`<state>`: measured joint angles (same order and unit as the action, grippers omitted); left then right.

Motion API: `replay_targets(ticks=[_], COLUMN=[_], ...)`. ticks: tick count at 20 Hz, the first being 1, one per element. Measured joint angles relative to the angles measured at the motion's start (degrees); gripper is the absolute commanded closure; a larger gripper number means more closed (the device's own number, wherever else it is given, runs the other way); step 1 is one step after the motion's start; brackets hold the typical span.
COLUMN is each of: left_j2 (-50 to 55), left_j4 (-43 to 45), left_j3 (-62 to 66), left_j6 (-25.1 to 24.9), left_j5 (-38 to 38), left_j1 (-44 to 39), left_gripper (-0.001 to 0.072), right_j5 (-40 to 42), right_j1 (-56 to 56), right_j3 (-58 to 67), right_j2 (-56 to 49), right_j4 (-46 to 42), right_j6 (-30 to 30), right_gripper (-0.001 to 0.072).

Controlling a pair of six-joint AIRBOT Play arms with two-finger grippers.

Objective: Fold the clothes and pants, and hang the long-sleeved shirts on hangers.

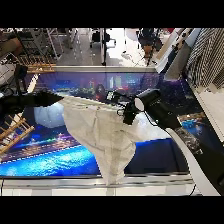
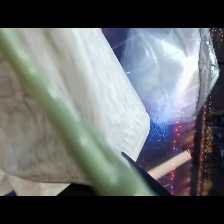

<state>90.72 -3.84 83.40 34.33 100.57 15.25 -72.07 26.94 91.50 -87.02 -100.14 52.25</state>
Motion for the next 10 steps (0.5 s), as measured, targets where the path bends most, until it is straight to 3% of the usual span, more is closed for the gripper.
replay_targets(ticks=[5, 8, 9, 10], left_j2=[0.0, 0.0, -0.1, -0.2], left_j4=[0.5, 0.5, 0.5, -0.2], left_j3=[0.0, 0.0, 0.0, 0.0], left_j6=[0.2, 1.7, 2.0, 2.3], left_j5=[-2.5, -4.1, -4.4, -3.9], left_j1=[-4.3, -7.7, -9.0, -10.2], left_gripper=[0.0692, 0.0691, 0.0616, 0.0417], right_j5=[1.7, 2.7, 2.9, 2.9], right_j1=[1.0, 1.1, 1.2, 1.2], right_j3=[0.0, 0.0, 0.0, 0.0], right_j2=[-3.1, -5.0, -5.4, -5.7], right_j4=[-13.4, -21.7, -22.8, -24.2], right_j6=[0.3, 4.4, 6.2, 8.5], right_gripper=[0.0685, 0.0685, 0.0685, 0.0685])
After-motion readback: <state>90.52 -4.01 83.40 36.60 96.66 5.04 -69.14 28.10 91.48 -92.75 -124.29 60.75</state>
